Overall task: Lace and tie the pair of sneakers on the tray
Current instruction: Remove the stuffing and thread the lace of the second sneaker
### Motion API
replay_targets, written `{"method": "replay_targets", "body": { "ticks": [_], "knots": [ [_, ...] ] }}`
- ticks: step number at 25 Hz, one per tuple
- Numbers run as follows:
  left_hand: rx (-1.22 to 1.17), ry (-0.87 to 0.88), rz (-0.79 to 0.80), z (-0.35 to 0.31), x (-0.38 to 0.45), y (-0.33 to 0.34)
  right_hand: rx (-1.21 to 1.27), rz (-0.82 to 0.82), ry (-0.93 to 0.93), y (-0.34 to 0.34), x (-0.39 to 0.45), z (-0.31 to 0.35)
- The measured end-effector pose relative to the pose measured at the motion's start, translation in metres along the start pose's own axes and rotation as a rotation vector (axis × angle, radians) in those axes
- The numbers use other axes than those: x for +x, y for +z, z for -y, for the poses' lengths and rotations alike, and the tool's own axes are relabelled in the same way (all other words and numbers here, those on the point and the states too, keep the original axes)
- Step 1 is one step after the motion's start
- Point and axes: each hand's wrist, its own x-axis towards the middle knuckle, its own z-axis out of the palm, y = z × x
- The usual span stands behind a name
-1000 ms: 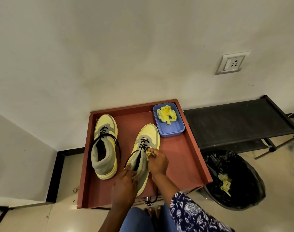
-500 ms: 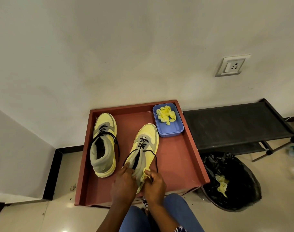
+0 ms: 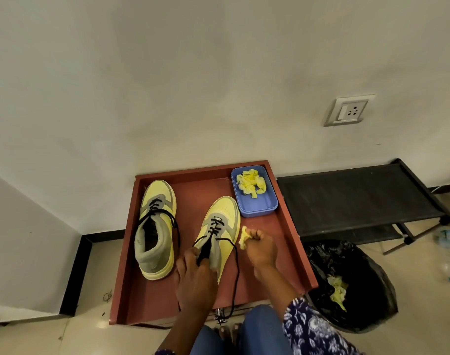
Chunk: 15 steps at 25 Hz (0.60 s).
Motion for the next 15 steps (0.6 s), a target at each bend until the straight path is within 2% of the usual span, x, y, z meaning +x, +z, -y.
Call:
{"method": "replay_targets", "body": {
  "ticks": [8, 15],
  "knots": [
    [0.031, 0.137, 0.019, 0.022, 0.003, 0.000, -0.287, 0.086, -0.137, 0.017, 0.024, 0.006],
    [-0.032, 0.222, -0.060, 0.043, 0.004, 0.002, -0.370, 0.194, -0.232, 0.031, -0.005, -0.020]
  ]
}}
